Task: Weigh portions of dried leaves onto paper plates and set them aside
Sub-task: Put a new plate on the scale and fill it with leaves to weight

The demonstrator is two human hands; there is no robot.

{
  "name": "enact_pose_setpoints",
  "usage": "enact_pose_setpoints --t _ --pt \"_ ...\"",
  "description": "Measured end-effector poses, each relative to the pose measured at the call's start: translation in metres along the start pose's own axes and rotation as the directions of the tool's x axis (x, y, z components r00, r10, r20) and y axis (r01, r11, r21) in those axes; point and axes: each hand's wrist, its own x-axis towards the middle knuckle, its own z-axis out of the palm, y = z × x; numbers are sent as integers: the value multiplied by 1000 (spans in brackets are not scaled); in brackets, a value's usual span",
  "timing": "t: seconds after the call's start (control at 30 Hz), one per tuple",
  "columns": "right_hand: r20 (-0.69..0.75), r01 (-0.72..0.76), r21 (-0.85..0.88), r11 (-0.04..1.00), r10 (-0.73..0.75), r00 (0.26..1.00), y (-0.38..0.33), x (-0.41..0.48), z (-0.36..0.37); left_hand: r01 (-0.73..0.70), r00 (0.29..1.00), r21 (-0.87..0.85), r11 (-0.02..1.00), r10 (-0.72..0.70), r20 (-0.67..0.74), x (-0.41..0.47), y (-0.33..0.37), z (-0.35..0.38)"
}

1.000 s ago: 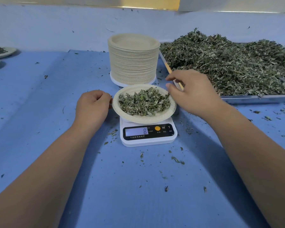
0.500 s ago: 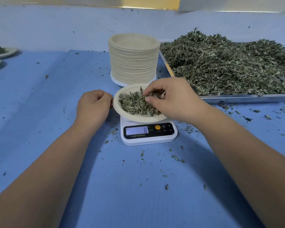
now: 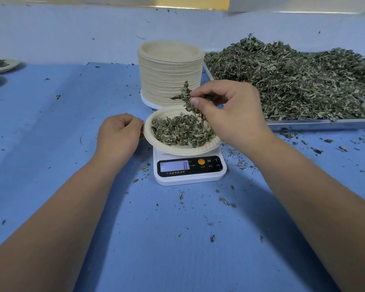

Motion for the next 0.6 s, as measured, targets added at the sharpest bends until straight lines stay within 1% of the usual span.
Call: enact_pose_setpoints --t 0.23,0.4,0.6 --pt "-17 15 3 1000 -15 1000 2 1 0 11 1000 -1 1000 -11 11 2 -1 0" --pt "55 3 -10 1000 -2 998 5 -1 1 8 1000 -1 1000 -8 19 3 -2 0" --pt "2 -13 18 1000 13 1000 7 3 -4 5 1000 4 1000 -5 19 3 -2 0"
